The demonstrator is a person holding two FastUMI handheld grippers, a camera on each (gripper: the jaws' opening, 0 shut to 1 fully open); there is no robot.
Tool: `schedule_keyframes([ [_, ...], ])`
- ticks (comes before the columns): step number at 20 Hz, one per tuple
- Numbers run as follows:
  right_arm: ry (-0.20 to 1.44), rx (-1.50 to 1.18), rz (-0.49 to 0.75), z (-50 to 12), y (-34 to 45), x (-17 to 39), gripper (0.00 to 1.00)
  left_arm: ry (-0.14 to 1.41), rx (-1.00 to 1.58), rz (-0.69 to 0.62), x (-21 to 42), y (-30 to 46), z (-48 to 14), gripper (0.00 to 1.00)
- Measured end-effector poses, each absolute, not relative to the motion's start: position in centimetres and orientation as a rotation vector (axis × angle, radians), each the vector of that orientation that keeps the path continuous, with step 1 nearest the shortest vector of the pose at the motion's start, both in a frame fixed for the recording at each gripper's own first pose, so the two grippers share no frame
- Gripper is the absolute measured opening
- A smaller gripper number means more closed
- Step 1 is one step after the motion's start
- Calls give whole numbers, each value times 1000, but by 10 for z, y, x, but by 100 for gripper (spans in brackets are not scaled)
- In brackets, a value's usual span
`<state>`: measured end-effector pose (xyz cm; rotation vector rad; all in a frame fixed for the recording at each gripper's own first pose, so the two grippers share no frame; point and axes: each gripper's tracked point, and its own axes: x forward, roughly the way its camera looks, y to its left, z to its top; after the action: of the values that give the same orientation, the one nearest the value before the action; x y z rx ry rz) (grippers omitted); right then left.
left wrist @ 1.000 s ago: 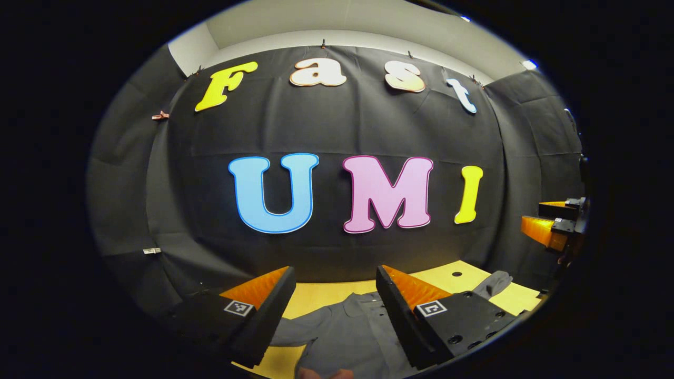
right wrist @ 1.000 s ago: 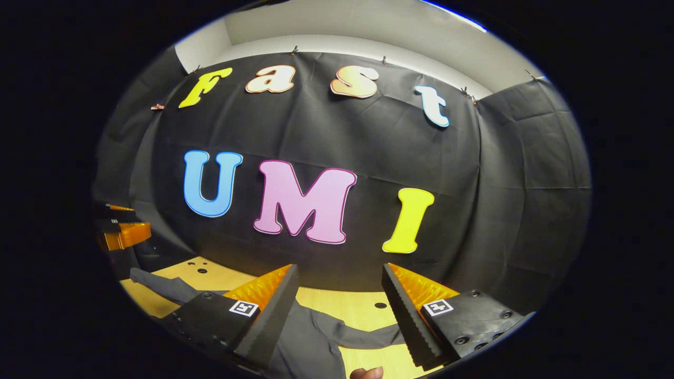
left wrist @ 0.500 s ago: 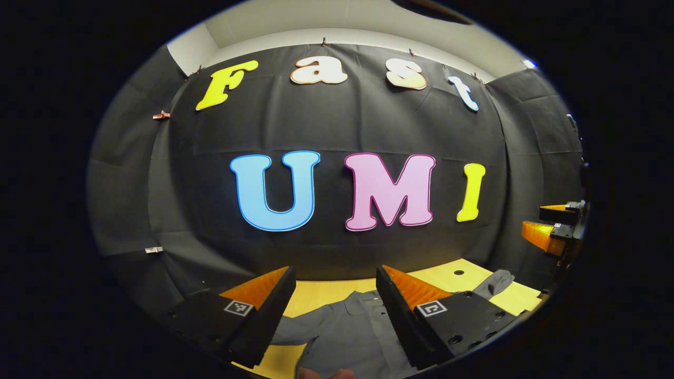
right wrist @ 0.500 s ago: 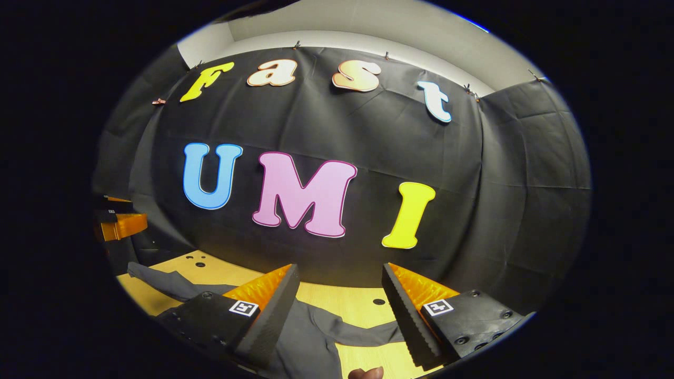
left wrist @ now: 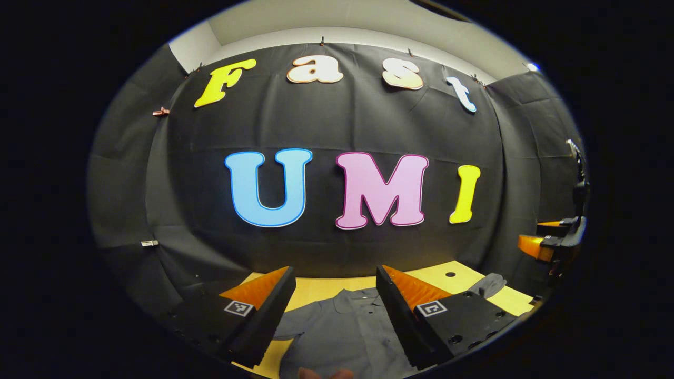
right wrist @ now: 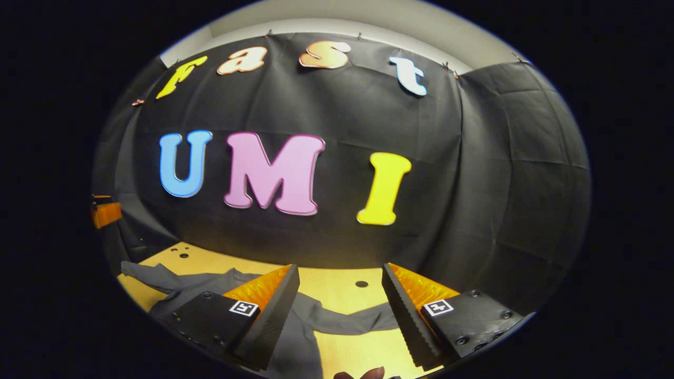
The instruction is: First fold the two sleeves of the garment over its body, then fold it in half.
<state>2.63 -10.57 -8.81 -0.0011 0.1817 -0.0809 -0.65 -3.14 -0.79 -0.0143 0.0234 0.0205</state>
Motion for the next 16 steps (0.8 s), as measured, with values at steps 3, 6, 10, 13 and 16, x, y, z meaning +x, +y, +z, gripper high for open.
schedule_keyframes([
  [3,250,-3,-105,-127,-155,49,98,50,-18,32,-6,-43,-18,97],
  [6,315,-6,-112,-169,-195,74,98,74,-35,37,-5,-60,-29,96],
  [10,405,25,-130,-237,-240,112,98,93,-49,74,-5,-76,-37,96],
  [13,486,61,-147,-292,-264,134,98,121,-38,105,-7,-85,-42,96],
  [16,552,44,-161,-342,-286,152,98,135,-19,130,-9,-93,-46,96],
])
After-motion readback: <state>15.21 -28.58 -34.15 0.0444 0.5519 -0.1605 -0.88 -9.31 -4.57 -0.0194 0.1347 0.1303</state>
